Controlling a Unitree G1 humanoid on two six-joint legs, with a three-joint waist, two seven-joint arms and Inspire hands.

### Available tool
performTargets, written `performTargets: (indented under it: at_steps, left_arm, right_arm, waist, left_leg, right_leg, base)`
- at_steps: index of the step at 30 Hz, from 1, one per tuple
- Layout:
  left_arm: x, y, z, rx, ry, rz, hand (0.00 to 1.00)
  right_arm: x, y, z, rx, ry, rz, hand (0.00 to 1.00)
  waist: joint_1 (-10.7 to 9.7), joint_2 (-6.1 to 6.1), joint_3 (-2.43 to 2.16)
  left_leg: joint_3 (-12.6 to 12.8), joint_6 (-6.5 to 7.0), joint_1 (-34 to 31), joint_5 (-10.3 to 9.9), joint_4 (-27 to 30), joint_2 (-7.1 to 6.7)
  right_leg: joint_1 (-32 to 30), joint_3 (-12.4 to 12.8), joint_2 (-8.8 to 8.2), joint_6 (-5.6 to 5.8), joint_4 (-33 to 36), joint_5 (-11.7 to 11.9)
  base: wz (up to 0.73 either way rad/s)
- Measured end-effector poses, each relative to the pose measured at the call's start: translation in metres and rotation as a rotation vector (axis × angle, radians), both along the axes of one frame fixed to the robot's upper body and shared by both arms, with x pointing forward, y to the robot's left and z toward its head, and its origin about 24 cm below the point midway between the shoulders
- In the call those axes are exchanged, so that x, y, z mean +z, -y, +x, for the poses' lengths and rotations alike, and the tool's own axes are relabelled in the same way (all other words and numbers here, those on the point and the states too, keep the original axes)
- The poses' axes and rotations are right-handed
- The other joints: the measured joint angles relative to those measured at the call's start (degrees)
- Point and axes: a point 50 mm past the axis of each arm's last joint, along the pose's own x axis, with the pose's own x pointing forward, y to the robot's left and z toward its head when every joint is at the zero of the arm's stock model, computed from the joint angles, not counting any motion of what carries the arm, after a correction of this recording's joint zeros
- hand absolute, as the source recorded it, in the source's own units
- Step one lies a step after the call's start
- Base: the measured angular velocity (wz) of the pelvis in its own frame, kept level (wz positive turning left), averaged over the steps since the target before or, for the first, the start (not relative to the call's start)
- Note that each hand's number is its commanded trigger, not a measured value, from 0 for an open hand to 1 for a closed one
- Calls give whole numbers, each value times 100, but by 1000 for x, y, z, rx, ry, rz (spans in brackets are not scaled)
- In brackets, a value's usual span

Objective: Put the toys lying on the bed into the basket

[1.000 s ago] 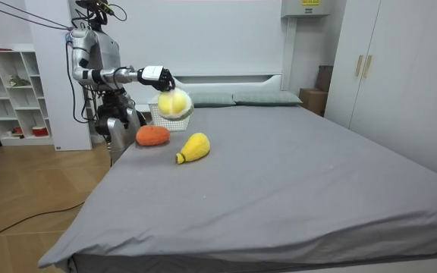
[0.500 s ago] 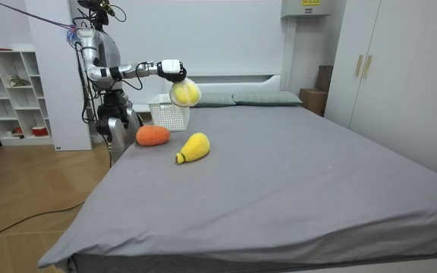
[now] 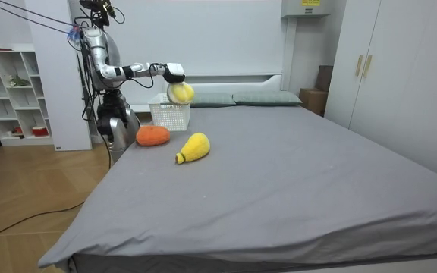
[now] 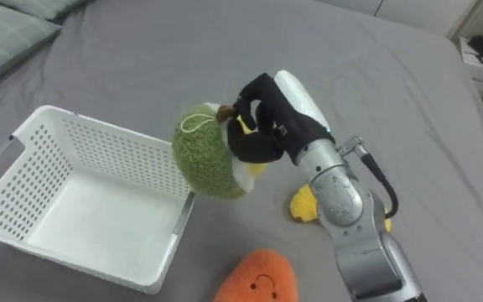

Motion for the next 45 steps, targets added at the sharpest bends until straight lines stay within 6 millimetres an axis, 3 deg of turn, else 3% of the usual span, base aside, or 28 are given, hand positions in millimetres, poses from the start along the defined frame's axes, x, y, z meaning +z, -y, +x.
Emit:
performTargets:
  at_steps: [10, 15, 27, 28, 29, 30, 45]
  left_arm:
    - [3, 0, 11, -40, 21, 7, 0]
    - [4, 1, 19, -56, 32, -7, 0]
    - [4, 2, 25, -63, 41, -24, 0]
    - [4, 2, 25, -64, 41, -24, 0]
    - [4, 2, 25, -65, 40, -24, 0]
    - [5, 2, 25, -81, 36, -17, 0]
    - [8, 2, 34, -113, 63, -20, 0]
  right_arm:
    - [13, -25, 8, 105, 26, -36, 100]
    - [8, -36, 11, 145, 6, -66, 100]
    - [5, -51, 12, 189, -7, -87, 100]
    - [7, -52, 12, 190, 3, -90, 56]
    - [8, -53, 13, 191, 6, -89, 19]
    - [9, -54, 13, 194, 9, -84, 0]
    - [10, -59, 12, 201, 9, -63, 0]
  waist:
    - [420, -24, -14]
    - [560, -27, -16]
    - [749, -31, -8]
    - [749, -32, -5]
    - [752, -33, -5]
    - [756, -36, -5]
    - [744, -54, -3]
  left_leg:
    - [-39, 8, -37, 29, 10, -2]
    - [-124, 10, -72, 54, 16, -13]
    - [-237, 32, -101, 113, -10, -83]
    - [-240, 35, -105, 115, -11, -84]
    - [-242, 35, -107, 115, -11, -86]
    - [-243, 36, -108, 115, -12, -87]
    - [-334, 41, -132, 121, -12, -92]
  right_leg:
    - [-14, -85, -23, 1, 3, 0]
    - [-6, -184, -40, 1, -3, 0]
    - [4, -343, -116, 17, 0, -8]
    - [3, -349, -115, 20, -1, -9]
    - [3, -343, -113, 22, 0, -10]
    - [2, -330, -112, 24, -1, -10]
    - [6, -408, -119, 30, -4, -8]
  base:
    - [2]
    - [9]
    - [5]
    - [3]
    - [0]
    - [0]
    - [1]
